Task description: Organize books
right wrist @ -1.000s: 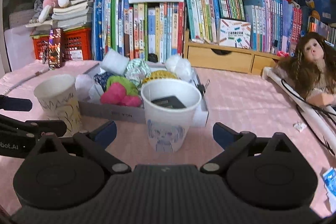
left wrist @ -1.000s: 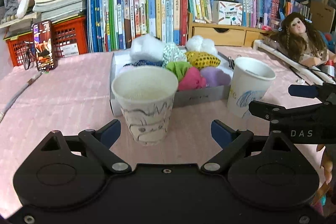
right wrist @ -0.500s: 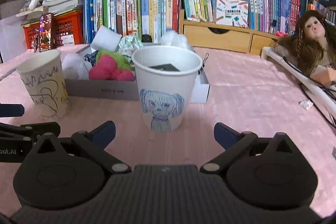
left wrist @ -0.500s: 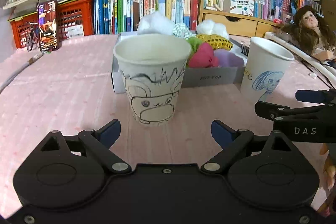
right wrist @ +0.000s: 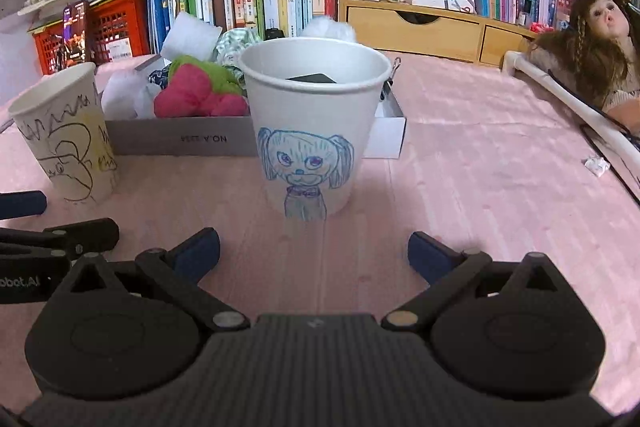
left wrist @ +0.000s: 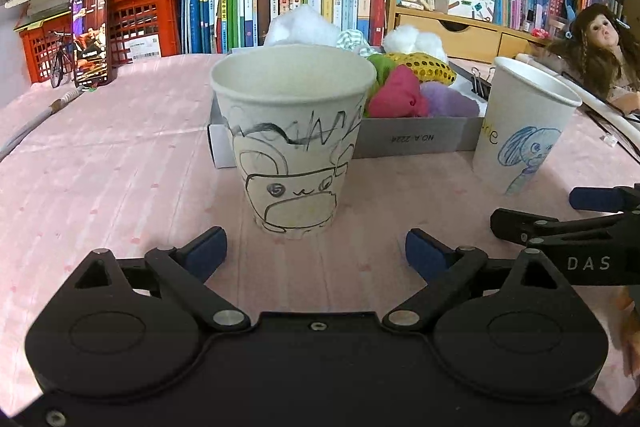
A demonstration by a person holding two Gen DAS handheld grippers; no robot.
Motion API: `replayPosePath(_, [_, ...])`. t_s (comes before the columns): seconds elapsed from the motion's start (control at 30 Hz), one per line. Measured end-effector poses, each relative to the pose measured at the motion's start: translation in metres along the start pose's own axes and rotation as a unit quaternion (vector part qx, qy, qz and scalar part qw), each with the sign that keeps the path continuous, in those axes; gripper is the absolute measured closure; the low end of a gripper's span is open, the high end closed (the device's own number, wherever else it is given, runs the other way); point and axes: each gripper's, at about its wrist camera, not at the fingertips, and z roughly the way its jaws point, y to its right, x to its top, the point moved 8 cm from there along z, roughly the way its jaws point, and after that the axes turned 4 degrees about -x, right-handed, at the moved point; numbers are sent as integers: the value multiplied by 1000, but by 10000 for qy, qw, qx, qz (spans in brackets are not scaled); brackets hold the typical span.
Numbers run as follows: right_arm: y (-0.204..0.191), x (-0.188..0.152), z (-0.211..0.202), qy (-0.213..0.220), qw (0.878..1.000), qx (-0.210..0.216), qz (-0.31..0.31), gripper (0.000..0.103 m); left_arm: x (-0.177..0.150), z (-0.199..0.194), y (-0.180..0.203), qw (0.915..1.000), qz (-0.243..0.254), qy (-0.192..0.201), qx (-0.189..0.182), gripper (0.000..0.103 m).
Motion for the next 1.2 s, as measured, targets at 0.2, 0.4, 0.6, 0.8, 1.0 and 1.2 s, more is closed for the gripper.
replayPosePath(0.2, [0, -1, 2, -15, 10000, 6, 3, 0, 0, 3, -1, 10000, -8, 25, 22, 2])
replayPosePath(0.4, [0, -1, 2, -15, 10000, 12, 8, 0, -1, 4, -1, 10000, -3, 2, 9, 0])
replayPosePath(0.6, [0, -1, 1, -16, 10000, 11, 13, 0, -1, 5, 0, 10000, 26, -12, 30, 0])
replayPosePath(0.8, [0, 0, 1, -16, 10000, 11, 13, 0, -1, 5, 0, 10000, 27, -12, 30, 0])
replayPosePath(1.0, [0, 0, 1, -16, 10000, 11, 12, 0, 0, 5, 1, 10000, 28, -13, 31, 0])
replayPosePath(1.2, [0, -1, 1, -16, 10000, 12, 12, 0, 0, 5, 1, 10000, 28, -13, 31, 0])
